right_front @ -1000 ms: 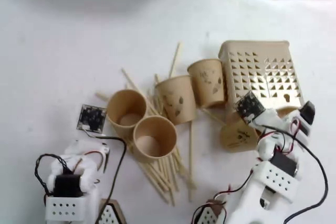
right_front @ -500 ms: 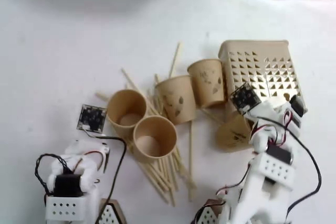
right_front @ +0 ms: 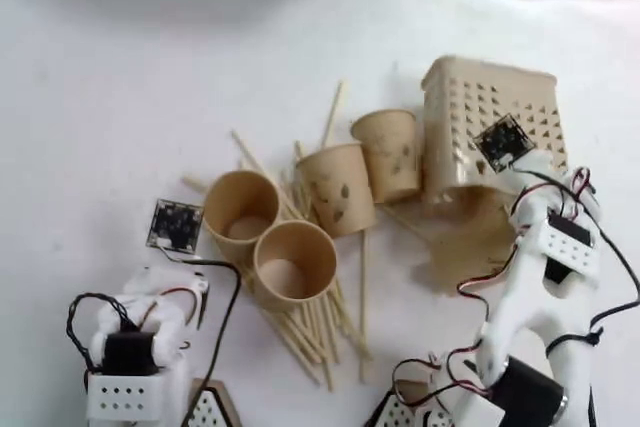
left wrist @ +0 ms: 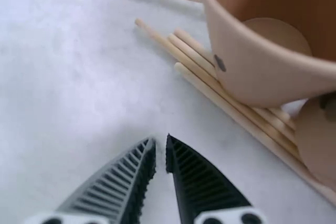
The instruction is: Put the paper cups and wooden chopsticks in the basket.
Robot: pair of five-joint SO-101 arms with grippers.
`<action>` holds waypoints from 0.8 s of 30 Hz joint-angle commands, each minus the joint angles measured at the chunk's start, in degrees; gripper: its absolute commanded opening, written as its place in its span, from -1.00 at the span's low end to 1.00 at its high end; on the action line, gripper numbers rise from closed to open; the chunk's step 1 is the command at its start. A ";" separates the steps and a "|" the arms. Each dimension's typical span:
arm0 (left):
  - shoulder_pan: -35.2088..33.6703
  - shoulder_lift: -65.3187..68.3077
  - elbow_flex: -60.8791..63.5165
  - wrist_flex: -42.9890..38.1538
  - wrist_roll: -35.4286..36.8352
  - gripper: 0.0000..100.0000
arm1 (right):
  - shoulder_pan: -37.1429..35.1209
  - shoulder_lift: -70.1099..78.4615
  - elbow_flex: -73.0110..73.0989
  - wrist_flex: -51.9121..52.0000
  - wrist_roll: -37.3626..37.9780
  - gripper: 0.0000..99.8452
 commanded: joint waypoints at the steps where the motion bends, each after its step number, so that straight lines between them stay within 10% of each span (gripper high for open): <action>1: 0.40 -0.31 -0.26 0.44 -0.26 -0.89 | -0.84 -2.51 -0.70 0.40 -2.55 -0.94; 24: 0.40 -0.31 -0.26 0.44 -0.26 -0.89 | -0.92 -6.37 -36.40 33.36 -17.05 -0.96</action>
